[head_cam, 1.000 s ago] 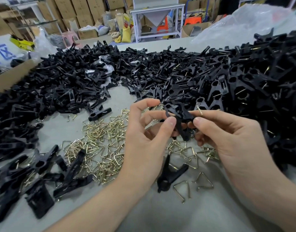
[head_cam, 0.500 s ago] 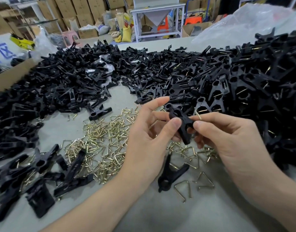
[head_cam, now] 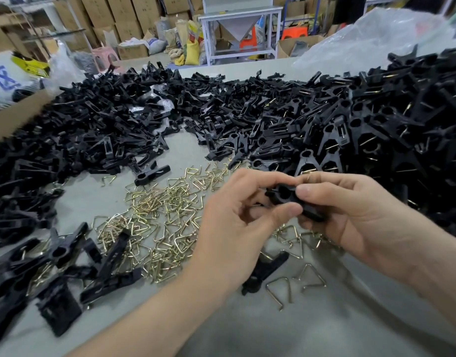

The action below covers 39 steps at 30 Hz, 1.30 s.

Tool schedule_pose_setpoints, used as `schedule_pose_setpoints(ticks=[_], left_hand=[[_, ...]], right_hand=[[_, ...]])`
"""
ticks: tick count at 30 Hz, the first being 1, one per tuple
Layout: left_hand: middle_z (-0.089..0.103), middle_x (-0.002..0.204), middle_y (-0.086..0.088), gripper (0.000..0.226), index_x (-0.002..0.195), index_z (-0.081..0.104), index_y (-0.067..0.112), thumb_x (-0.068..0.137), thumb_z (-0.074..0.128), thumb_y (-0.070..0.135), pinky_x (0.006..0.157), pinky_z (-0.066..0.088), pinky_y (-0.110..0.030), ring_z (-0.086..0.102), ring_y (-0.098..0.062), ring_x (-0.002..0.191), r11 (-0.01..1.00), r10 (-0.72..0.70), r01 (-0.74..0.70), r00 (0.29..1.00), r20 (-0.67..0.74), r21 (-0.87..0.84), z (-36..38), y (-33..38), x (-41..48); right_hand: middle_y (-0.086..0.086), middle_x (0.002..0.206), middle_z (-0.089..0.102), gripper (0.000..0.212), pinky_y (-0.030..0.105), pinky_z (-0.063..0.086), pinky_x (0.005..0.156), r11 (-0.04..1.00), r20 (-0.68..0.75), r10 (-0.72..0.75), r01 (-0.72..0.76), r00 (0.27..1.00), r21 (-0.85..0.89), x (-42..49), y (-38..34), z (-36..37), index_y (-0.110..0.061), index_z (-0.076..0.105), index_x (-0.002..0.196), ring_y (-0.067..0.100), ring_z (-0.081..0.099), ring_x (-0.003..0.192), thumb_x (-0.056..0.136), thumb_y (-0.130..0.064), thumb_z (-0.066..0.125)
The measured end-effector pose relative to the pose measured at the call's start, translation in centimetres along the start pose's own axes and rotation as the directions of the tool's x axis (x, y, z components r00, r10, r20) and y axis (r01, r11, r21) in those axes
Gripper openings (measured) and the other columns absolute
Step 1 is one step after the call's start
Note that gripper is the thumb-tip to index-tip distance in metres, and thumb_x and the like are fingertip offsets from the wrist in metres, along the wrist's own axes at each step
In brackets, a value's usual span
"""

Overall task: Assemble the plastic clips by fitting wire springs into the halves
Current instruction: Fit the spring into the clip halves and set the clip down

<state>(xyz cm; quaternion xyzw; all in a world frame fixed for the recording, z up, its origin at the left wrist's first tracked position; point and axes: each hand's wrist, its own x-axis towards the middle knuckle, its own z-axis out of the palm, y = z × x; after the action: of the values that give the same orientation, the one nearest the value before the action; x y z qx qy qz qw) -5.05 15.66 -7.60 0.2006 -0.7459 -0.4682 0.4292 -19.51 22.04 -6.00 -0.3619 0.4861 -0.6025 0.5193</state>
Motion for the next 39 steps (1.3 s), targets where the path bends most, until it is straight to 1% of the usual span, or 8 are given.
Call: schedule_pose_setpoints(ticks=[5, 12, 17, 20, 24, 27, 33, 39], left_hand=[[0.06, 0.096, 0.014, 0.028, 0.1, 0.069, 0.026, 0.077, 0.075, 0.014, 0.073, 0.048, -0.012, 0.062, -0.007, 0.09, 0.99, 0.081, -0.082, 0.997, 0.013, 0.117, 0.0, -0.1, -0.1], [0.061, 0.093, 0.013, 0.025, 0.1, 0.071, 0.02, 0.077, 0.076, 0.011, 0.072, 0.051, -0.015, 0.062, -0.006, 0.088, 0.972, 0.094, -0.087, 0.995, -0.023, 0.221, 0.0, -0.6, 0.0], [0.058, 0.091, 0.015, 0.027, 0.096, 0.064, 0.029, 0.077, 0.073, 0.012, 0.072, 0.043, -0.007, 0.058, 0.001, 0.085, 0.974, 0.116, -0.101, 0.991, -0.066, 0.201, 0.1, -0.1, -0.2], [0.057, 0.093, 0.017, 0.028, 0.097, 0.059, 0.036, 0.08, 0.07, 0.017, 0.074, 0.043, -0.007, 0.057, 0.0, 0.088, 0.979, 0.11, -0.093, 0.99, -0.088, 0.18, 0.0, 0.0, -0.1], [0.062, 0.097, 0.005, 0.021, 0.099, 0.056, 0.036, 0.087, 0.066, 0.022, 0.071, 0.043, -0.01, 0.059, -0.011, 0.086, 0.992, 0.049, -0.042, 0.997, -0.065, 0.118, -0.2, -0.2, -0.2], [0.061, 0.096, 0.004, 0.018, 0.099, 0.054, 0.034, 0.089, 0.064, 0.023, 0.068, 0.04, -0.008, 0.057, -0.004, 0.081, 0.997, 0.03, -0.033, 0.999, 0.041, 0.074, -0.2, -0.1, -0.1], [0.056, 0.122, 0.013, 0.019, 0.101, 0.056, 0.035, 0.085, 0.063, 0.027, 0.087, 0.051, -0.028, 0.058, -0.011, 0.11, 0.997, 0.044, -0.052, 0.989, 0.139, 0.055, 0.2, -0.3, -0.3], [0.063, 0.105, 0.0, 0.019, 0.103, 0.06, 0.022, 0.085, 0.065, 0.019, 0.085, 0.051, -0.041, 0.061, -0.02, 0.095, 1.0, 0.02, -0.019, 0.991, 0.135, -0.006, 0.4, -0.2, -0.5]], right_hand=[[0.014, 0.073, 0.071, 0.012, 0.02, 0.055, 0.058, 0.999, 0.019, -0.02, 0.019, 1.0, 0.05, 0.1, -0.2, -0.1, -0.007, 0.074, 0.066, 0.017, 0.068, 0.065, 0.057, -0.007, 0.066], [0.009, 0.079, 0.074, 0.032, 0.023, 0.056, 0.072, 0.906, -0.042, -0.202, 0.17, 0.978, -0.389, -0.2, -0.7, -0.6, -0.019, 0.076, 0.08, 0.019, 0.068, 0.072, 0.062, -0.044, 0.07], [0.008, 0.079, 0.071, 0.03, 0.029, 0.058, 0.072, 0.932, -0.192, -0.249, 0.181, 0.949, -0.314, 0.4, -0.3, -1.0, -0.017, 0.078, 0.078, 0.015, 0.062, 0.07, 0.069, -0.042, 0.062], [0.006, 0.078, 0.074, 0.029, 0.02, 0.049, 0.053, 0.927, -0.169, -0.235, 0.168, 0.957, -0.336, 0.3, -0.4, -0.7, -0.018, 0.076, 0.069, 0.012, 0.058, 0.06, 0.073, -0.041, 0.06], [0.01, 0.065, 0.065, 0.033, 0.017, 0.029, 0.037, 0.968, -0.123, -0.096, 0.065, 0.988, -0.241, -0.4, -1.0, -0.4, -0.015, 0.062, 0.052, 0.012, 0.042, 0.041, 0.071, -0.042, 0.061], [0.01, 0.058, 0.048, 0.03, 0.02, 0.023, 0.036, 0.986, -0.112, 0.066, -0.082, 0.992, -0.142, -0.5, -1.2, 0.2, -0.02, 0.054, 0.051, 0.011, 0.033, 0.039, 0.07, -0.043, 0.057], [0.001, 0.055, 0.053, 0.017, 0.025, 0.029, 0.047, 0.983, -0.149, 0.186, -0.184, 0.971, 0.029, -0.7, -0.8, 1.3, -0.016, 0.059, 0.066, 0.012, 0.042, 0.045, 0.06, -0.032, 0.056], [0.001, 0.055, 0.053, 0.023, 0.02, 0.033, 0.036, 0.98, -0.083, 0.175, -0.166, 0.981, 0.106, -0.7, -0.8, 0.8, -0.02, 0.067, 0.048, 0.01, 0.045, 0.044, 0.067, -0.03, 0.058]])
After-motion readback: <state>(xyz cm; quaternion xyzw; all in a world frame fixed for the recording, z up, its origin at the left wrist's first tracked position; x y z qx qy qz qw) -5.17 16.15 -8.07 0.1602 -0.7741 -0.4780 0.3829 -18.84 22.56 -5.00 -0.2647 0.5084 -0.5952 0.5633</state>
